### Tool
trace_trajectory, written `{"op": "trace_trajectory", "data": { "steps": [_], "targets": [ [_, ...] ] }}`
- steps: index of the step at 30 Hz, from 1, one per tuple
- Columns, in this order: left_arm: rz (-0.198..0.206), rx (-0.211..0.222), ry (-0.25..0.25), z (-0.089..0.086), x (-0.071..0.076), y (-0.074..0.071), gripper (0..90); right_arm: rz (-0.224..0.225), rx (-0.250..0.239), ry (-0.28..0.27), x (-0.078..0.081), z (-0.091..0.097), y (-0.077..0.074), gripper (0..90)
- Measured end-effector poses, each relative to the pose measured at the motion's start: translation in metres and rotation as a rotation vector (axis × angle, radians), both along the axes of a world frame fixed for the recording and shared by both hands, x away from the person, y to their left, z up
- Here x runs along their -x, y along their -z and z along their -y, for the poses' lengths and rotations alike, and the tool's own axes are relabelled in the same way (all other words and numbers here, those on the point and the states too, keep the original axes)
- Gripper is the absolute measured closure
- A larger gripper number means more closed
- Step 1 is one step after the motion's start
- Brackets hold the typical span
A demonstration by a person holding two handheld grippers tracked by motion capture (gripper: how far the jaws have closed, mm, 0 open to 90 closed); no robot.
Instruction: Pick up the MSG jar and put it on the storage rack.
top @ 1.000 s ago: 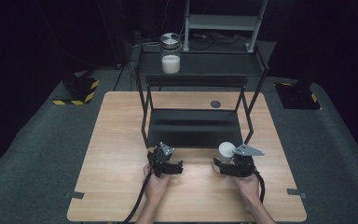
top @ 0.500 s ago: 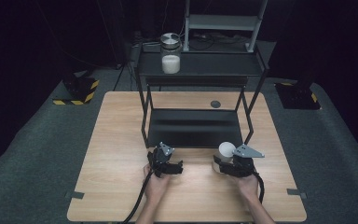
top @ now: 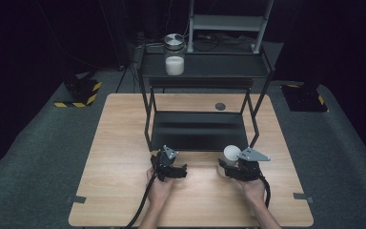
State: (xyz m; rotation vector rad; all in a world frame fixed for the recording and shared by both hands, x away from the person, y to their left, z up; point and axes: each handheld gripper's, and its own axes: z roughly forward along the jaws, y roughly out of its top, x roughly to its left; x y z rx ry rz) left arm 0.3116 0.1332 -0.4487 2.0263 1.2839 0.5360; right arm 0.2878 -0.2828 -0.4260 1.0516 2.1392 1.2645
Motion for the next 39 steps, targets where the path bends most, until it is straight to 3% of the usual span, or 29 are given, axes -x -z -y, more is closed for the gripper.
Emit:
{"op": "trace_trajectory", "data": {
  "steps": [14,39],
  "targets": [
    [0.0,0.0,0.0,0.0,0.0,0.0,5.0,-0.018,0.002,0.001,-0.006,0.007,-0.009,33.7],
    [0.0,0.001,0.0,0.0,0.0,0.0,5.0,-0.013,-0.01,-0.021,-0.016,0.011,-0.054,33.8]
  ]
}}
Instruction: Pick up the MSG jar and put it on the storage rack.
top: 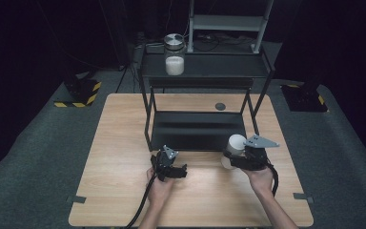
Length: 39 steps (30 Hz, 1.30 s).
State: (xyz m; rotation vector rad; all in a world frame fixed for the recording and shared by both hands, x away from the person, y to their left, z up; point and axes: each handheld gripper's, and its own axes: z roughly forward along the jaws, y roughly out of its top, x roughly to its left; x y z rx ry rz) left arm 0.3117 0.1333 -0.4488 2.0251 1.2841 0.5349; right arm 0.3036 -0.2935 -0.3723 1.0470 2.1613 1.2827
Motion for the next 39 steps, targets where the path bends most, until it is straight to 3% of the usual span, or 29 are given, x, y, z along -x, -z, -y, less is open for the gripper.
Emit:
{"op": "trace_trajectory", "data": {
  "steps": [16,21,39],
  "targets": [
    [-0.001,-0.001,-0.001,0.0,0.0,0.0,4.8,0.015,0.016,-0.028,-0.007,-0.009,-0.029,33.8],
    [-0.001,-0.001,0.001,0.0,0.0,0.0,4.7,0.01,-0.006,-0.029,-0.011,-0.008,-0.039,33.8],
    [-0.001,-0.001,0.0,0.0,0.0,0.0,4.7,0.011,0.005,-0.041,-0.022,-0.01,-0.097,33.9]
  ]
}}
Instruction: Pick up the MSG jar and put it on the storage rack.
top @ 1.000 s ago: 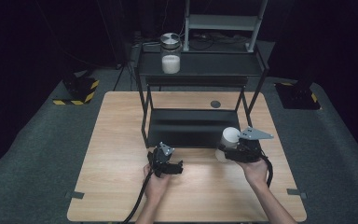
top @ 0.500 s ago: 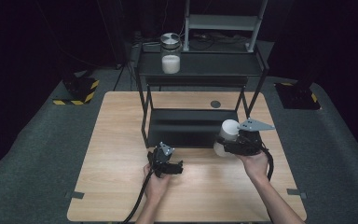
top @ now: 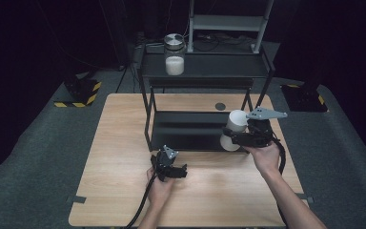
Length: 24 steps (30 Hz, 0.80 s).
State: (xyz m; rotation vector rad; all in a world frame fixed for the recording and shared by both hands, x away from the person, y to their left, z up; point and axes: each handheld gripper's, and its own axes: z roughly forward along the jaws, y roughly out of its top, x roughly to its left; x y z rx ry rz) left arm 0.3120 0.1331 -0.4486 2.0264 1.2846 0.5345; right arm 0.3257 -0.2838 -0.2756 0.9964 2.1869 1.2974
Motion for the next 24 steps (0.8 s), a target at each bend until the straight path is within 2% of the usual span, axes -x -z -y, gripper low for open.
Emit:
{"op": "trace_trajectory", "data": {
  "steps": [18,24],
  "targets": [
    [0.0,0.001,-0.001,0.0,0.0,0.0,4.7,0.016,-0.003,-0.007,-0.006,0.004,-0.053,34.0],
    [0.001,-0.002,-0.001,0.0,0.0,0.0,4.6,0.023,-0.027,-0.009,-0.01,0.008,-0.069,34.0]
  ]
}}
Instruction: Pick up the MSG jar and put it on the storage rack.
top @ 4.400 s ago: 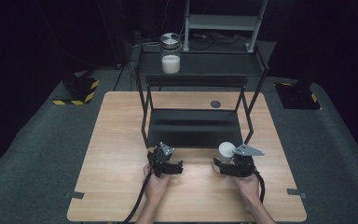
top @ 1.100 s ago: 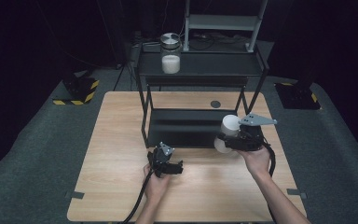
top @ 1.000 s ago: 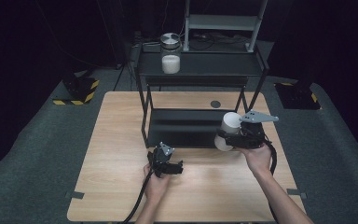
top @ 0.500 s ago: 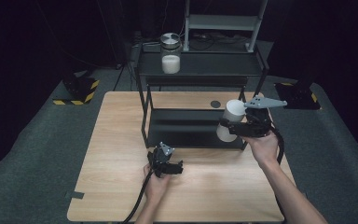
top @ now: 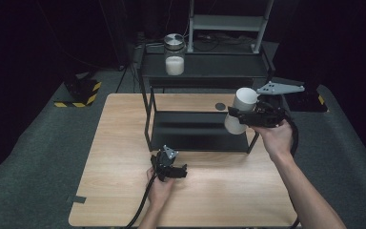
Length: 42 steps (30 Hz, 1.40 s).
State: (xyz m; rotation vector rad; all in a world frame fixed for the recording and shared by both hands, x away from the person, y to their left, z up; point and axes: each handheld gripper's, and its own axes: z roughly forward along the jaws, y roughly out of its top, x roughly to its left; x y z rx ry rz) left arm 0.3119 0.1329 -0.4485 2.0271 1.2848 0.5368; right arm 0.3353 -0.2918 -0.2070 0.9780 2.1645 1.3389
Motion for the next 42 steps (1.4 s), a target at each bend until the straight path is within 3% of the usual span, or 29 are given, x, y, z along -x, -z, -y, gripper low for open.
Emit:
{"op": "trace_trajectory", "data": {
  "steps": [12,19,24,28,42],
  "targets": [
    [0.0,0.001,0.0,0.0,0.0,0.0,4.7,0.012,-0.003,0.021,-0.006,0.001,-0.03,34.1],
    [0.0,0.001,0.0,0.0,0.0,0.0,4.7,0.007,-0.034,0.037,-0.011,0.005,-0.047,34.1],
    [0.0,0.001,0.0,0.0,0.0,0.0,4.7,0.02,-0.021,0.059,-0.013,0.0,-0.062,34.1],
    [0.0,0.001,0.0,0.0,0.0,0.0,4.6,0.018,-0.039,0.069,-0.018,0.0,-0.074,34.2],
    [-0.001,0.002,0.002,0.0,0.0,0.0,4.5,0.015,-0.046,0.098,-0.034,-0.014,-0.102,34.3]
  ]
}}
